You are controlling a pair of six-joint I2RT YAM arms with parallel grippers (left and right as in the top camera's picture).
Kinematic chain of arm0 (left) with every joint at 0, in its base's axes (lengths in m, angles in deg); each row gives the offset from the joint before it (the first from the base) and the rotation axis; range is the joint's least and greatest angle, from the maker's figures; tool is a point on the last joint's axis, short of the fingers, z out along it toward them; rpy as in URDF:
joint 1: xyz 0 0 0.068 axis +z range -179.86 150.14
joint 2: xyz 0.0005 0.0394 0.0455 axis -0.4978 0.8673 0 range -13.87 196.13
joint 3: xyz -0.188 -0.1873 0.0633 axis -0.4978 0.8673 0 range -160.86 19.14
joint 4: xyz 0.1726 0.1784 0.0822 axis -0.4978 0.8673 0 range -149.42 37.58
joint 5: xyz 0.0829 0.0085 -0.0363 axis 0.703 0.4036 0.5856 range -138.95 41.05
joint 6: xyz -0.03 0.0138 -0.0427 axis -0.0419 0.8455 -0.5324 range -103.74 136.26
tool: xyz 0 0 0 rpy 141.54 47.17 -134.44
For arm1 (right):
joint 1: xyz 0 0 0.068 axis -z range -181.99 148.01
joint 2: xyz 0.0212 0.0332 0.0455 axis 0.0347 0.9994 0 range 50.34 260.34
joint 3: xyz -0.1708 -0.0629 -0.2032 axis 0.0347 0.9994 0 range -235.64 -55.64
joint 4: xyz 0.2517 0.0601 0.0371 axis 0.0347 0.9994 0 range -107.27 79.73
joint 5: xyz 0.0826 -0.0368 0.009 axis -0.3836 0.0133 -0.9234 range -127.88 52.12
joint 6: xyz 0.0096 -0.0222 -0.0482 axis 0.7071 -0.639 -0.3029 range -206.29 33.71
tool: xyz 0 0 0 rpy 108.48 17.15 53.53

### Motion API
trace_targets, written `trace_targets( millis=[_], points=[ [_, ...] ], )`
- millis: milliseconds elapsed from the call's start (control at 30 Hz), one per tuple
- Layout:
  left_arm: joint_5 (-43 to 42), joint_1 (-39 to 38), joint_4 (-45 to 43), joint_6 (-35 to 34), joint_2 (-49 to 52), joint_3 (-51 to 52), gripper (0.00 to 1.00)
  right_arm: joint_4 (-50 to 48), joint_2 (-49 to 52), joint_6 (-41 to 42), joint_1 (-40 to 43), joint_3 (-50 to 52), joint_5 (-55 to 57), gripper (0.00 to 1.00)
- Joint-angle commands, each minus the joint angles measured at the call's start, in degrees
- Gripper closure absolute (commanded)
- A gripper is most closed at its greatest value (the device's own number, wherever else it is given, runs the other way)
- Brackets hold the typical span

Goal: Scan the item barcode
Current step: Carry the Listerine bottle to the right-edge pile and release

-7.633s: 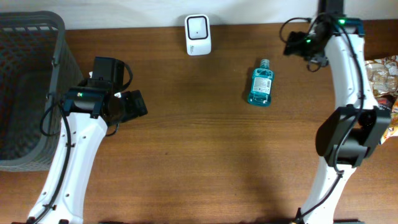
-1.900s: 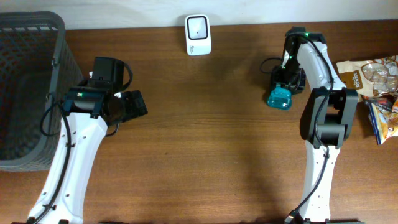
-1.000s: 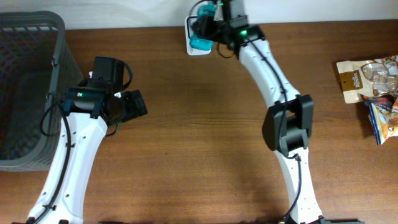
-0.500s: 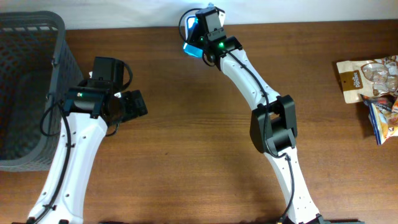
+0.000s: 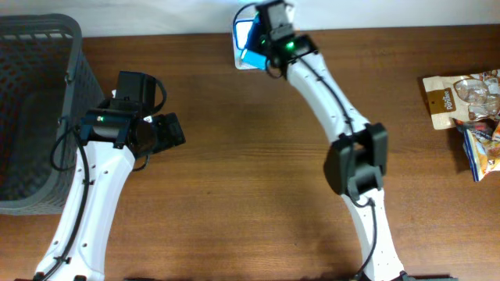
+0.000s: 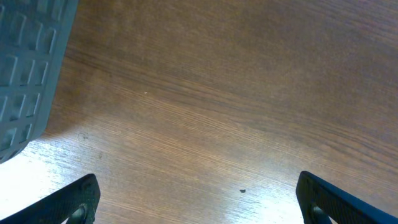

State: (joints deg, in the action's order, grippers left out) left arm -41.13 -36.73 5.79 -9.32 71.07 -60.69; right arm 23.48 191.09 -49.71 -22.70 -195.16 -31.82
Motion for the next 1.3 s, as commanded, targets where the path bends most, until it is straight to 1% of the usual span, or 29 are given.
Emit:
trace_targets(
  millis=[0, 167, 267, 367, 467, 600, 700, 800, 900, 1000, 1100, 1200, 1267],
  points=[
    [0.61, 0.28, 0.02, -0.66, -0.66, -0.57, 0.01, 6.25, -9.33, -0.79, 7.02, -3.1, 2.16, 0.48],
    [0.61, 0.28, 0.04, -0.66, -0.66, -0.57, 0.01, 18.05, -9.44, -0.81, 19.76, -3.08, 2.16, 0.5],
    [0.61, 0.28, 0.04, -0.66, -0.66, -0.57, 0.01, 22.45, -9.14, -1.73, 27.02, -2.82, 2.16, 0.5],
    [0.61, 0.28, 0.04, -0.66, -0.66, -0.57, 0.01, 24.26, -9.14, -4.92, 33.33, -1.38, 2.23, 0.49],
    [0.61, 0.28, 0.04, -0.66, -0.66, -0.57, 0.01, 26.82, -9.11, -5.11, 40.11, 0.76, 6.25, 0.49],
    [0.61, 0.28, 0.04, -0.66, -0.66, -0.57, 0.01, 26.43, -9.11, -5.11, 48.7, 5.81, 7.08, 0.49],
    [0.61, 0.28, 0.04, -0.66, -0.66, -0.57, 0.01, 24.39, -9.11, -8.15, 52.85, 9.75, 7.06, 0.48],
    [0.61, 0.28, 0.02, -0.66, -0.66, -0.57, 0.01, 22.25, -9.11, -10.71, 55.76, 13.22, 5.97, 0.36],
    [0.61, 0.28, 0.02, -0.66, -0.66, -0.57, 0.01, 21.38, -9.11, -10.88, 56.81, 14.6, 5.99, 0.34],
    [0.61, 0.28, 0.02, -0.66, -0.66, -0.57, 0.01, 21.03, -9.14, -10.88, 56.46, 14.6, 5.97, 0.28],
    [0.61, 0.28, 0.02, -0.66, -0.66, -0.57, 0.01, 21.0, -9.14, -10.88, 55.91, 14.6, 5.97, 0.12],
    [0.61, 0.28, 0.04, -0.66, -0.66, -0.57, 0.01, 20.96, -9.14, -10.88, 55.01, 14.6, 5.97, 0.01],
    [0.61, 0.28, 0.02, -0.66, -0.66, -0.57, 0.01, 20.94, -9.16, -10.86, 54.36, 14.58, 5.84, 0.01]
  ],
)
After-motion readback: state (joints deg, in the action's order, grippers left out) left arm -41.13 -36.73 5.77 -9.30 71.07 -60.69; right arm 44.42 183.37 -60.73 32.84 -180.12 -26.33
